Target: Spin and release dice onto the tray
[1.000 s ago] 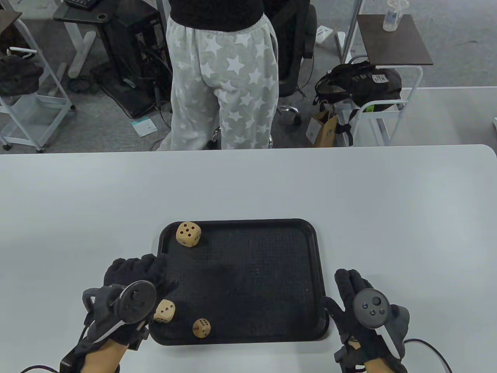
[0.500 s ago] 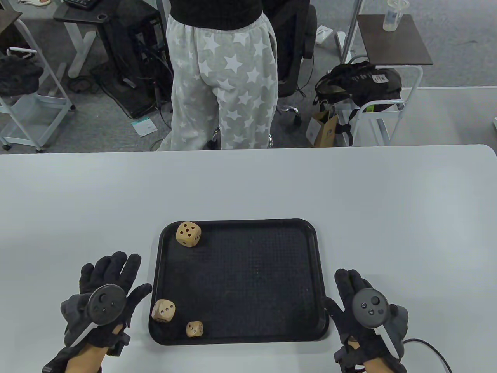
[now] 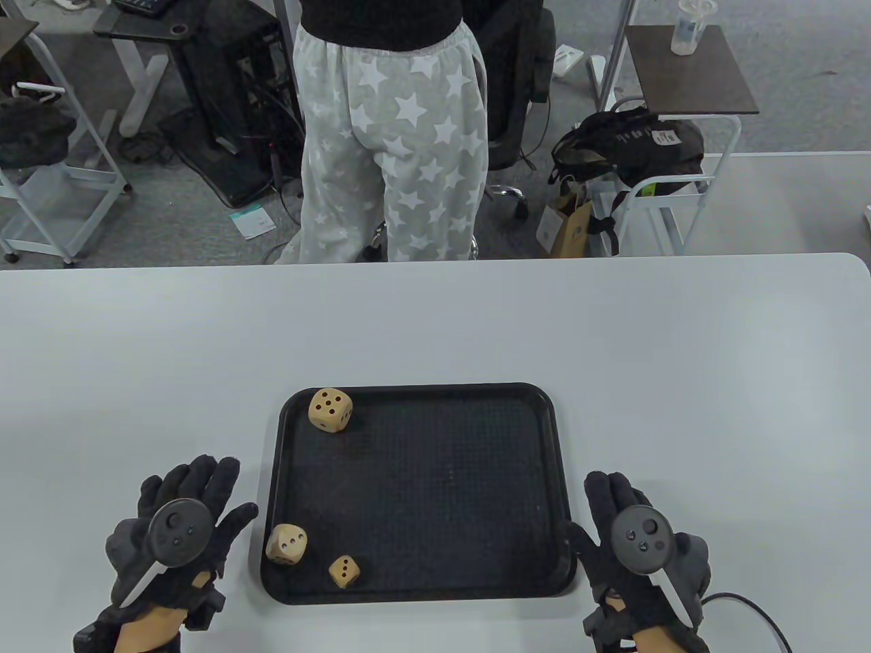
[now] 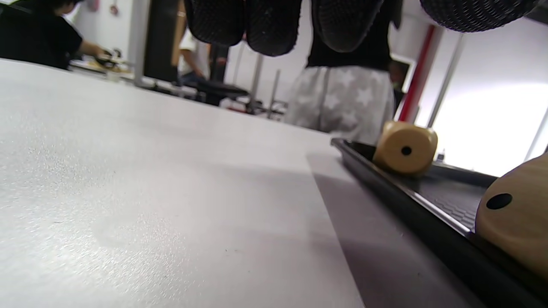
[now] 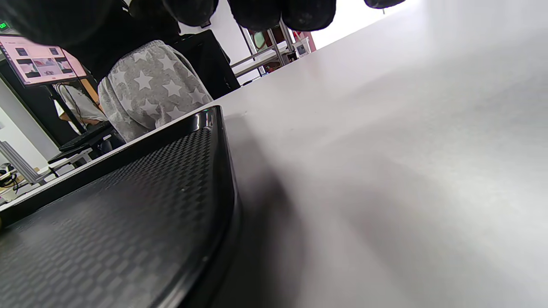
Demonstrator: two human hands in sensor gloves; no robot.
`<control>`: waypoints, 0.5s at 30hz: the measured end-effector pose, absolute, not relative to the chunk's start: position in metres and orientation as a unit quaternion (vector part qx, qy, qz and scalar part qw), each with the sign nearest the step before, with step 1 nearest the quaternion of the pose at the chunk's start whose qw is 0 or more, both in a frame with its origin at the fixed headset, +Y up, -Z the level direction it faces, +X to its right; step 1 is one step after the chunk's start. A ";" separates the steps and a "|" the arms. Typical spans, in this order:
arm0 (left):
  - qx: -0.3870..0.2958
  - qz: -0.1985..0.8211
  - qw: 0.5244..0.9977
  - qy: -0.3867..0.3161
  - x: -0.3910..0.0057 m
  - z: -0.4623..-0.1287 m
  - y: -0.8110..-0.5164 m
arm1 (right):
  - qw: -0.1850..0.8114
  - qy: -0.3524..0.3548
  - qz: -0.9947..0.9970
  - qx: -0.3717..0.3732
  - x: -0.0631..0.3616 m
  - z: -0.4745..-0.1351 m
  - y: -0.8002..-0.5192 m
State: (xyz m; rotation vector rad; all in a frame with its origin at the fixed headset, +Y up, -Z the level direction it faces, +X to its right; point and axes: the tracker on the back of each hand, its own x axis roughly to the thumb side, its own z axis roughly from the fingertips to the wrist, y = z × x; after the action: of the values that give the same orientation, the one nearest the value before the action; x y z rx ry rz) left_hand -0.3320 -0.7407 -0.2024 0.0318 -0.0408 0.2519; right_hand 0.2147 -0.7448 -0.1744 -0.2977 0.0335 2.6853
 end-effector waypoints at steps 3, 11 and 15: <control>0.019 0.117 0.993 -0.027 -0.327 -0.201 -0.740 | 0.216 0.012 0.970 -0.112 0.214 -0.174 -0.745; 0.028 0.112 0.993 -0.038 -0.323 -0.199 -0.738 | 0.209 0.013 0.971 -0.113 0.211 -0.175 -0.746; 0.023 0.114 0.993 -0.036 -0.324 -0.200 -0.738 | 0.209 0.014 0.972 -0.110 0.211 -0.175 -0.747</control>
State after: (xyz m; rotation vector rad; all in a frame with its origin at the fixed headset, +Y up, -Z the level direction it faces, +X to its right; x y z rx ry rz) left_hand -0.3237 -0.7380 -0.1999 0.0458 -0.0721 0.2285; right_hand 0.2111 -0.7469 -0.1753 -0.3066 0.0380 2.7035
